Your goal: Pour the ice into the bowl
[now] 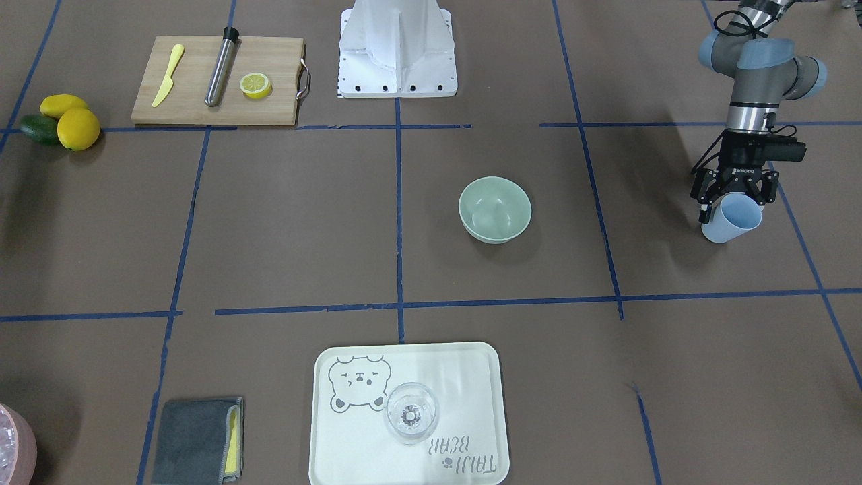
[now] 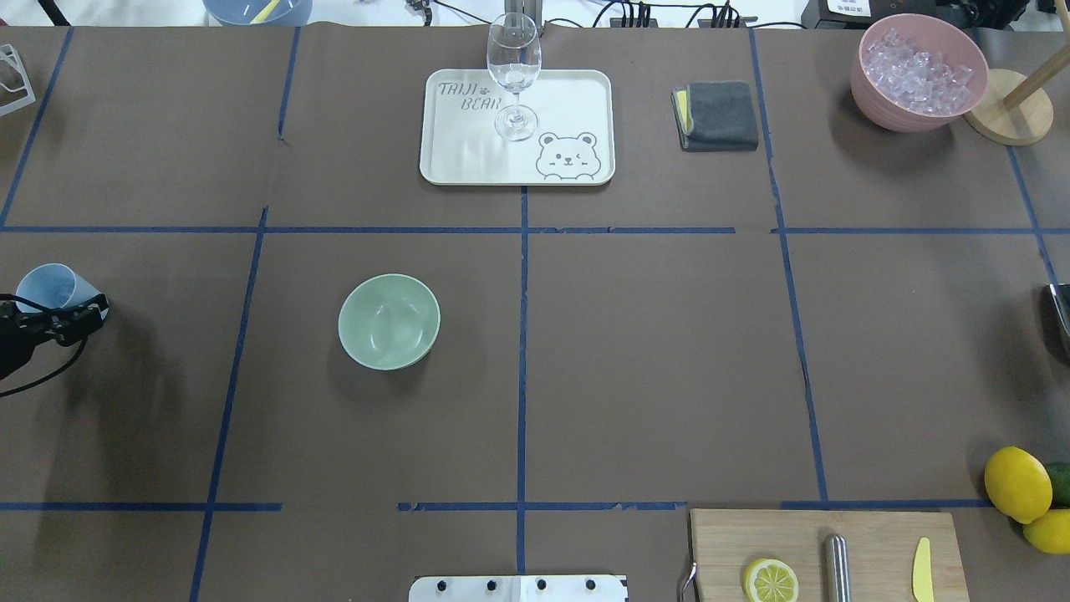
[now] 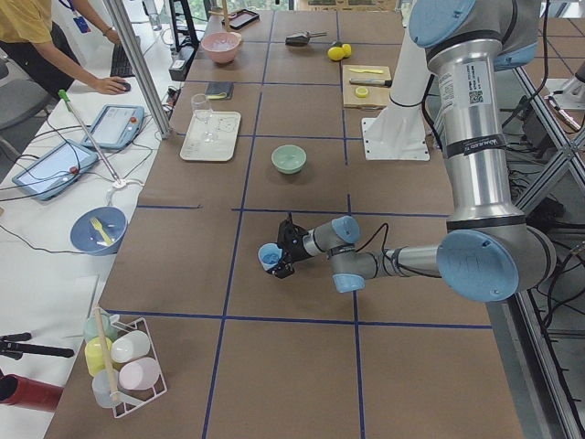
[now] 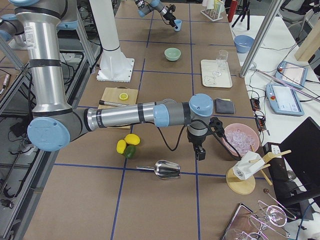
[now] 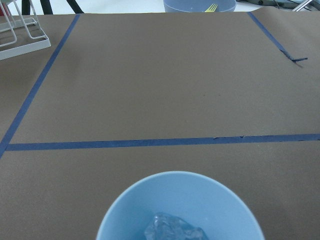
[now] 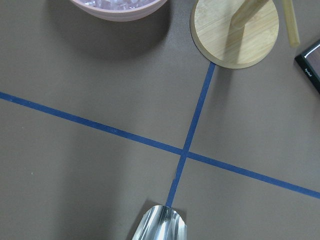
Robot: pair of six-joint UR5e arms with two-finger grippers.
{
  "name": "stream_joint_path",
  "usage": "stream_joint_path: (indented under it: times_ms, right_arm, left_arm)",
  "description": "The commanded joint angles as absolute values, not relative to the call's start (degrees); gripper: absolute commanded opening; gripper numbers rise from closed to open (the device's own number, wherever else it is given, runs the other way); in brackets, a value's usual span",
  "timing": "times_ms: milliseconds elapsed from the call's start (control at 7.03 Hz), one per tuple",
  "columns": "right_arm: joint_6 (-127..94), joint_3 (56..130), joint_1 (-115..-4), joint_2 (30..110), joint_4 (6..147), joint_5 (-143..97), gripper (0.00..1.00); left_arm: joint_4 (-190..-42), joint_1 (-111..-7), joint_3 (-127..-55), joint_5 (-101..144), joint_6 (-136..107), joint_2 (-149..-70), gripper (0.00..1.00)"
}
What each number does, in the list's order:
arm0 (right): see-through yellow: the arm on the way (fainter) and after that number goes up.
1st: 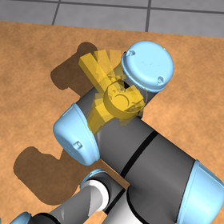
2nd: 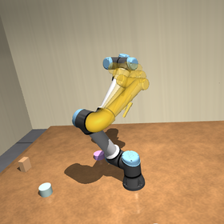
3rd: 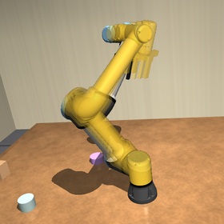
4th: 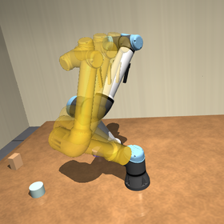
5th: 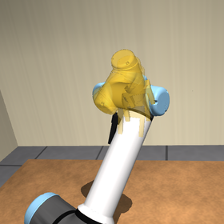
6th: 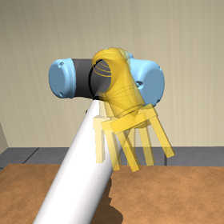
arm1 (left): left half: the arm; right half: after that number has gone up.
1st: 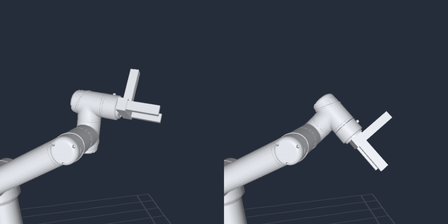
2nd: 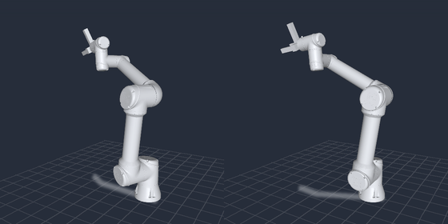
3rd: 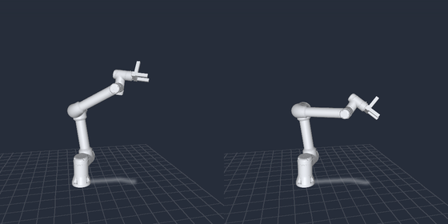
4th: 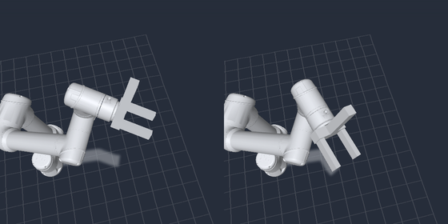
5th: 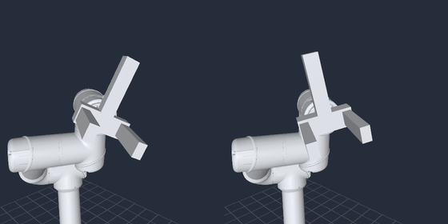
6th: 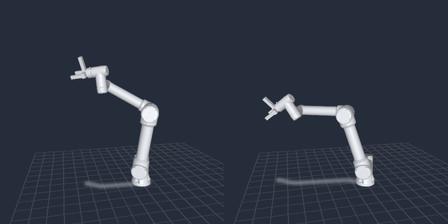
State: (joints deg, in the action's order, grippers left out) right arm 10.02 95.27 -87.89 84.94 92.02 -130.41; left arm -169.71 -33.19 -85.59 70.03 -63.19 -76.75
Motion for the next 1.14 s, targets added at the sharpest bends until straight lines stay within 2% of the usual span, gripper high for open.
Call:
stream_joint_path:
  times_ms: [0,285,427,569,712,996]
  right_arm:
    - [9.8,95.3,-87.9,84.6,92.0,-130.3,1.0]
    - [9.8,95.3,-87.9,84.5,92.0,-130.3,1.0]
    - [9.5,95.3,-87.9,84.4,92.0,-130.3,1.0]
    - [9.5,95.3,-87.9,84.4,92.0,-130.3,1.0]
    - [9.5,95.3,-87.9,84.4,92.0,-130.3,1.0]
    - [9.6,95.3,-88.0,84.7,92.0,-130.3,1.0]
  left_arm:
    - [-169.7,-33.1,-85.3,70.0,-63.3,-77.1,0.86]
    - [-169.7,-33.1,-85.3,70.0,-63.3,-77.3,0.44]
    - [-169.9,-33.2,-85.6,70.0,-63.2,-77.3,0.16]
    - [-171.1,-33.4,-85.9,70.0,-62.9,-77.2,0.0]
    - [-172.3,-33.5,-87.5,70.0,-61.3,-76.6,0.0]
    - [-172.4,-33.6,-93.7,70.0,-40.4,-76.5,0.0]
